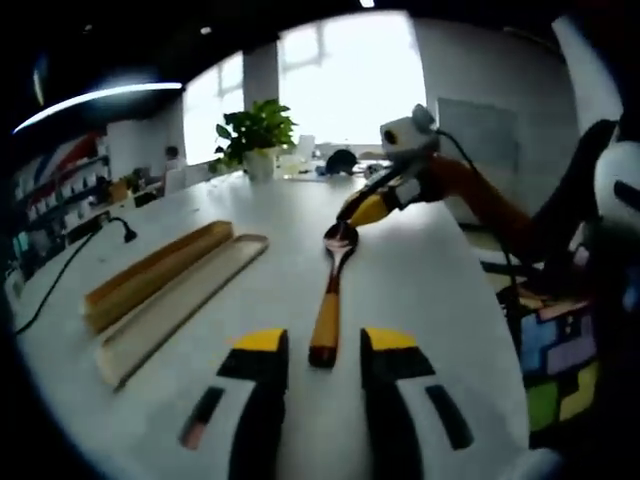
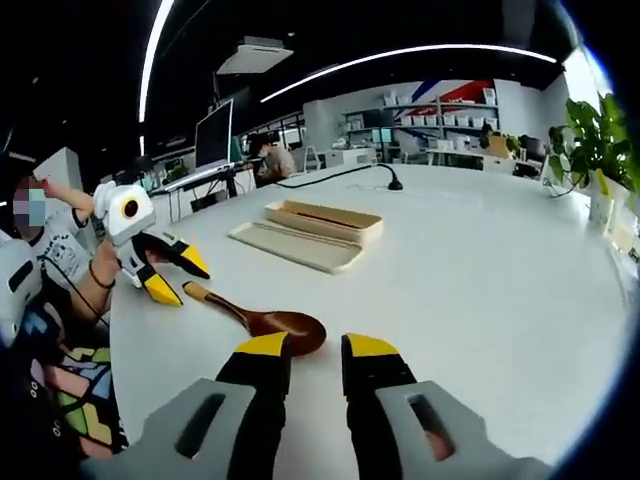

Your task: Arrange the utensils inside the cutlery case until each visible utensil rests in its matching compartment.

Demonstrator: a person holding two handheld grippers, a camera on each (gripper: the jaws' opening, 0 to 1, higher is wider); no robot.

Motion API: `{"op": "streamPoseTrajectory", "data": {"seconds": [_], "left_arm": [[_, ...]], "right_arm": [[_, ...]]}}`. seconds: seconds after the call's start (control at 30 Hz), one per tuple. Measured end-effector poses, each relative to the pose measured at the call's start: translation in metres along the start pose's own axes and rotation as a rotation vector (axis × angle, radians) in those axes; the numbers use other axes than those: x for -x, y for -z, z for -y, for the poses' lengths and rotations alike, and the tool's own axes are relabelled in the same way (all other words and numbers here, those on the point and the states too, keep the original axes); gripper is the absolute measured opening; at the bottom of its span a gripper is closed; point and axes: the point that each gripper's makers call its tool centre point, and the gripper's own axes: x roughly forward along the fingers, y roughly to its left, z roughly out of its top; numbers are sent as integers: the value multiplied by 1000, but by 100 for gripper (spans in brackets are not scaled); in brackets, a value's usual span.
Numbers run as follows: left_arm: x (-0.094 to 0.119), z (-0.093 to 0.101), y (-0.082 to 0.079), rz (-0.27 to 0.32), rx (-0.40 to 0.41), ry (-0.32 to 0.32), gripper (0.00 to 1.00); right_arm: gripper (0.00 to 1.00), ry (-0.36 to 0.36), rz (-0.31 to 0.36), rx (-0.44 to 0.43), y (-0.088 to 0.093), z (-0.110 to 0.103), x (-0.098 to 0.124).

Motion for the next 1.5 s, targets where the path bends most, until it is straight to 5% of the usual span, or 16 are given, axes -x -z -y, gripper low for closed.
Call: {"op": "streamPoseTrajectory", "data": {"seconds": [0.33,0.6,0.7,1.13,1.3,1.5], "left_arm": [[-6,4,-2,9,41,9,23],[-8,7,-4,23,0,10,13],[-7,11,-5,22,-34,10,12],[-4,18,-8,4,-405,-13,12],[-3,18,-8,-1,-465,-20,12],[1,5,-5,-31,-463,-56,12]], "right_arm": [[18,-76,3,-76,5,-16,-7],[17,-97,12,-117,5,-17,-10],[16,-99,14,-119,5,-17,-10],[11,-127,37,-139,4,-13,-9],[8,-161,30,-145,5,-18,-9],[3,-274,62,-292,-5,-31,-1]]}}
